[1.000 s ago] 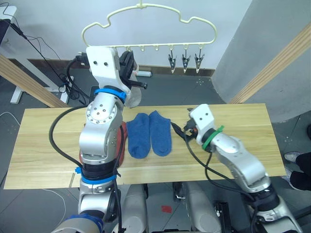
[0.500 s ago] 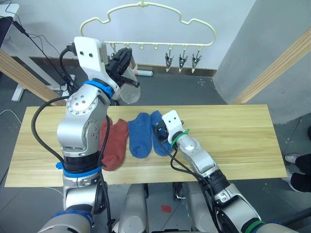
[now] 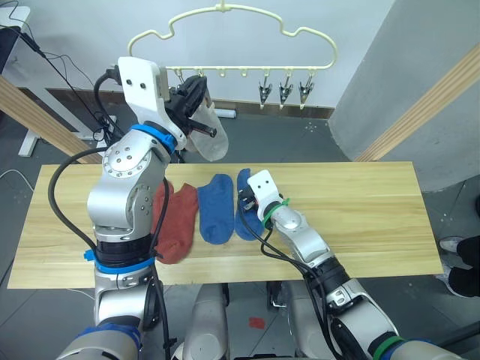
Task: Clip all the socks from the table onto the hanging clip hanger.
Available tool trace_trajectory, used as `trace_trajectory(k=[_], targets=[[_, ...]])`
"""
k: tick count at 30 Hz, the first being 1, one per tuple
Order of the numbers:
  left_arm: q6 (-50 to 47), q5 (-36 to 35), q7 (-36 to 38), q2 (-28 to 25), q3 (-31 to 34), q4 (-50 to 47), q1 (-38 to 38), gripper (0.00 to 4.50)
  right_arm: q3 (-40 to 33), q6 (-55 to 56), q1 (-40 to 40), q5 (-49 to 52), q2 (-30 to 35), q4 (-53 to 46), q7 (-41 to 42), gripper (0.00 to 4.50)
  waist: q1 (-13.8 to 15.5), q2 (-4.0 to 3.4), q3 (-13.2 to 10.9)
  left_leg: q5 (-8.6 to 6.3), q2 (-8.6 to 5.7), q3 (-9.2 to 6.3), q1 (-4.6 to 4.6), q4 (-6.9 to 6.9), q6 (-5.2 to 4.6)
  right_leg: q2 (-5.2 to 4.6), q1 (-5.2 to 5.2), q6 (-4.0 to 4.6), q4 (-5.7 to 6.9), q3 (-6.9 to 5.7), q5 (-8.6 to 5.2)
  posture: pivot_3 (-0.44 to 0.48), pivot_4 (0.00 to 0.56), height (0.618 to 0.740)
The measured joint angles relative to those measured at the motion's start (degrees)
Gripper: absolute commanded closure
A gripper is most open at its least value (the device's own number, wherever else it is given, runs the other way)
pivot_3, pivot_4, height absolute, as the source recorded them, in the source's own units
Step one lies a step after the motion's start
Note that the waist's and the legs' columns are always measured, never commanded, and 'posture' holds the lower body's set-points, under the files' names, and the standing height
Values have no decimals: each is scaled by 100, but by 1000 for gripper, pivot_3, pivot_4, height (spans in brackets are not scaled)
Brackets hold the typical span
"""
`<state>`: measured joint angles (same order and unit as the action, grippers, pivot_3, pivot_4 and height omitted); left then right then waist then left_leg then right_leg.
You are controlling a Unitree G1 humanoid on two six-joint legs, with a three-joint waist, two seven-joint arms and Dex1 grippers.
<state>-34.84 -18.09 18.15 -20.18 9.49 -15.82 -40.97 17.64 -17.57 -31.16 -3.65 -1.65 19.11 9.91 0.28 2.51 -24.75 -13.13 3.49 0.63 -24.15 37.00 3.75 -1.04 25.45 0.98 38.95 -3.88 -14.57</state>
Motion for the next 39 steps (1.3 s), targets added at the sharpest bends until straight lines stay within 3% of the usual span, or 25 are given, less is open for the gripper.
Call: trace_trajectory(k=[1,5,10,26,39], targets=[[1,-32,30,-14,-1,3,3,4500,36,-27,104,-18,102,-206,82,4458,8,0,0,0,-1,0,-1,0,0,0,0,0,0,0,0,-13,431,740],[-76,-338,272,-158,104,55,5,4500,99,-12,280,-117,530,-1169,507,4458,8,-1,0,0,1,-1,-3,0,0,1,4,-1,1,-1,-1,-16,439,740],[-210,-743,542,-334,243,317,-135,4500,149,425,-310,-115,660,-1427,1032,4458,-40,-1,-1,2,10,-2,0,-2,4,16,8,-1,4,-2,-1,-19,441,740],[-500,-1234,613,-526,446,507,-352,4500,-56,1935,-1881,-65,-21,878,1247,4458,23,-1,-1,2,3,-8,-19,1,3,2,11,32,-6,-11,18,-7,433,740],[-500,-1249,611,-525,439,479,-323,4500,-237,2468,-2196,-186,-77,1363,1132,4458,24,-1,-1,2,5,-8,-19,0,3,2,13,32,-5,-12,19,-11,428,740]])
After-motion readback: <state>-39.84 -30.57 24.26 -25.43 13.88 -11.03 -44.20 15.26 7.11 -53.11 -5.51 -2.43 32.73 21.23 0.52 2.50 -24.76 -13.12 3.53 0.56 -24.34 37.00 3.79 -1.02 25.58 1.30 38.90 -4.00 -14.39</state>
